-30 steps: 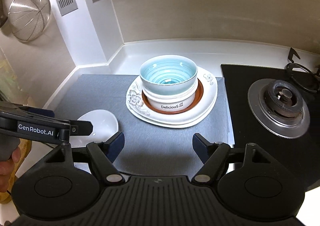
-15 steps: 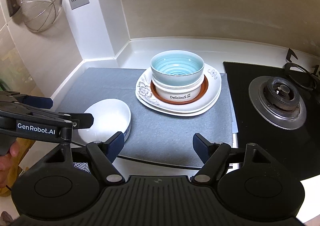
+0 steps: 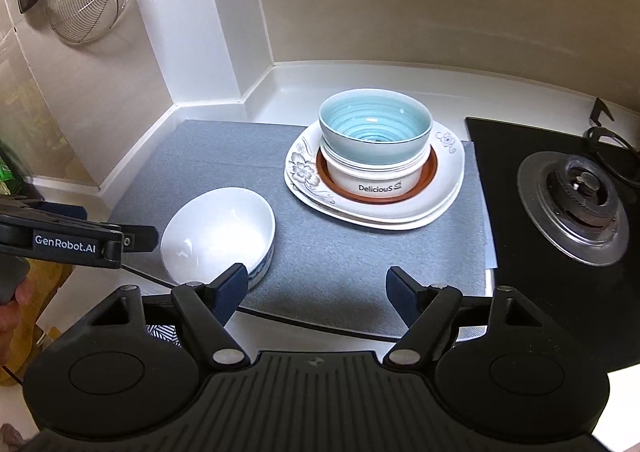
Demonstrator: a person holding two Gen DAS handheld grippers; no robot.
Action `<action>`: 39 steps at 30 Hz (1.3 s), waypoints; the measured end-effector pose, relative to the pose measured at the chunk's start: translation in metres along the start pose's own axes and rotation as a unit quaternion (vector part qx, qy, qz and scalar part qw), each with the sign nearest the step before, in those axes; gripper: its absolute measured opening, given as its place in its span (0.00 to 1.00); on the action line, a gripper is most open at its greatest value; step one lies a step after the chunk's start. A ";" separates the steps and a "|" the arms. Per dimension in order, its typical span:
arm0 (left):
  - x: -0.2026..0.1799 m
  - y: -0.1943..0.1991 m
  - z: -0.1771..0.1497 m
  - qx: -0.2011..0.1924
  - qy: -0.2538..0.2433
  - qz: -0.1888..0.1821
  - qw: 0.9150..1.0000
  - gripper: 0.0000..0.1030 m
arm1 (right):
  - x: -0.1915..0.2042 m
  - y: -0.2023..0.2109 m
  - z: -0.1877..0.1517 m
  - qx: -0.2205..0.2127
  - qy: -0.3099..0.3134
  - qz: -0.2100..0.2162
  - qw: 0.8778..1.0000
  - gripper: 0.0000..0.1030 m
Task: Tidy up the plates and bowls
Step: 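Move both tools back toward the white bowl on the mat, then close the right tool on the white bowl rim while the left tool grips it too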
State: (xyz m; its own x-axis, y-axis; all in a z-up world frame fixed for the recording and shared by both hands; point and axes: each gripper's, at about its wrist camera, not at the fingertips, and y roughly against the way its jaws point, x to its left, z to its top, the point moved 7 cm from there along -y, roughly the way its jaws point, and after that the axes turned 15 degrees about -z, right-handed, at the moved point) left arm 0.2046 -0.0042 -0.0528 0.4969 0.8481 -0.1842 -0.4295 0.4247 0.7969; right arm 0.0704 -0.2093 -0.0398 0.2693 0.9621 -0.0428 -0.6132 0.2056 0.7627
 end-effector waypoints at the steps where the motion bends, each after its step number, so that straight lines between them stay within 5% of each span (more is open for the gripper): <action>1: 0.004 -0.001 0.001 0.001 0.003 0.003 1.000 1.00 | 0.002 -0.003 0.001 0.001 0.000 0.003 1.000 0.76; 21: 0.036 -0.068 -0.005 0.090 0.049 0.019 0.995 1.00 | 0.048 -0.070 0.016 0.052 0.028 0.035 0.998 0.76; 39: 0.048 -0.097 -0.007 0.124 0.061 0.021 0.990 1.00 | 0.055 -0.110 0.013 0.084 0.042 0.027 0.995 0.76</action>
State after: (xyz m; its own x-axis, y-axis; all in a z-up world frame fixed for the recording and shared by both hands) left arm 0.2652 -0.0025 -0.1428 0.3822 0.9012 -0.2042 -0.2409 0.3105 0.9195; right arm 0.1621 -0.1815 -0.1182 0.1728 0.9838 -0.0478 -0.4904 0.1280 0.8620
